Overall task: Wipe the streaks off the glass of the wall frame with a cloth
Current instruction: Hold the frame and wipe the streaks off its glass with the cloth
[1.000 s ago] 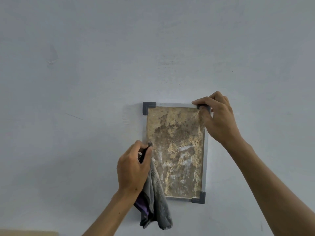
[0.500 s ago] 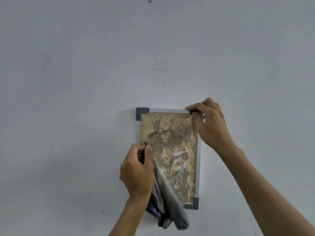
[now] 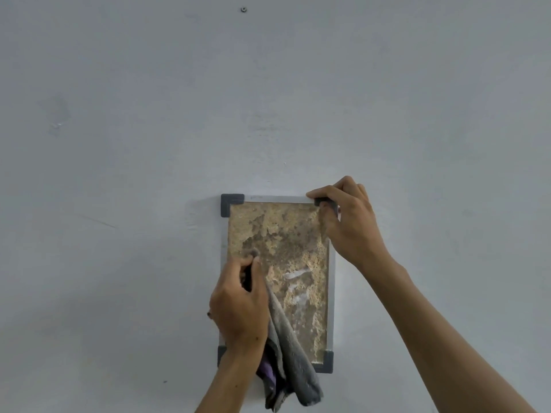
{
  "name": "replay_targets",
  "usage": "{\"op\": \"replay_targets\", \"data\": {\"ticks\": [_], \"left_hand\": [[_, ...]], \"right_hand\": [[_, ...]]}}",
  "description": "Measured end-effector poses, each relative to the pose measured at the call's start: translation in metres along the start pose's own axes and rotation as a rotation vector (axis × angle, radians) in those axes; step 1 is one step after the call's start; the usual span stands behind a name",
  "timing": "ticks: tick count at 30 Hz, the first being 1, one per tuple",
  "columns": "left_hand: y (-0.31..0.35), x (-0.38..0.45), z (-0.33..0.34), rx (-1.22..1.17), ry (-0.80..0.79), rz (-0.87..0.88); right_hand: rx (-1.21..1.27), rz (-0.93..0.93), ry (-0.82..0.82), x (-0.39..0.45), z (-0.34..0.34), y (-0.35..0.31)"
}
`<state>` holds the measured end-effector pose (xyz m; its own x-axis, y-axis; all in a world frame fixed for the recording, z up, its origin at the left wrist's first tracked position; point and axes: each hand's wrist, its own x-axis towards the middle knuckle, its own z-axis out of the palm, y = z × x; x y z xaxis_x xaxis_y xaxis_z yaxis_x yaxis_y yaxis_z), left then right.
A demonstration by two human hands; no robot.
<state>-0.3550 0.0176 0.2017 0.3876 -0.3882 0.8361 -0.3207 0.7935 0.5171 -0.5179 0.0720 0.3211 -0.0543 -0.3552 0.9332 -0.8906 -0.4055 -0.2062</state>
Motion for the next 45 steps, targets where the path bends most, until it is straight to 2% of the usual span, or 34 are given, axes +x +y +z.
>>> {"op": "replay_targets", "data": {"ticks": [3,5,11,17,22,26,29,32,36,38,41,43,45], "left_hand": [[0.008,-0.012,0.009,0.091,-0.182,0.179],[0.008,-0.012,0.008,0.134,-0.234,0.270],[-0.005,0.024,-0.014,0.066,-0.029,0.075],[0.009,0.015,-0.002,0.181,-0.289,0.349],[0.010,0.040,-0.009,0.127,-0.178,0.281],[0.014,0.039,-0.006,0.177,-0.316,0.411],[0.013,0.056,-0.011,0.240,-0.335,0.508],[0.009,0.054,-0.011,0.194,-0.342,0.522],[0.004,0.043,-0.018,0.244,-0.466,0.637],[0.008,0.052,-0.018,0.246,-0.443,0.636],[0.016,0.069,-0.013,0.187,-0.318,0.541],[0.015,0.066,-0.010,0.172,-0.351,0.569],[0.009,0.055,-0.013,0.181,-0.470,0.621]], "right_hand": [[0.001,0.005,0.009,0.000,0.001,0.000],[0.001,0.004,0.012,-0.001,0.002,0.000],[-0.006,-0.007,0.012,0.000,0.000,0.000],[-0.018,0.000,0.015,-0.001,0.002,-0.001],[-0.024,0.000,0.011,-0.001,0.001,-0.002],[-0.020,0.006,0.009,0.000,0.003,-0.001],[-0.023,0.002,0.011,-0.001,0.002,-0.001],[-0.023,0.003,0.019,-0.001,0.002,-0.002],[-0.035,-0.001,0.012,-0.001,0.001,-0.002],[-0.034,0.003,0.013,-0.001,0.000,-0.002],[-0.026,0.009,0.009,-0.001,0.001,-0.002],[-0.017,0.011,0.004,-0.001,0.001,-0.001],[-0.010,0.012,0.007,-0.001,0.002,-0.001]]}}
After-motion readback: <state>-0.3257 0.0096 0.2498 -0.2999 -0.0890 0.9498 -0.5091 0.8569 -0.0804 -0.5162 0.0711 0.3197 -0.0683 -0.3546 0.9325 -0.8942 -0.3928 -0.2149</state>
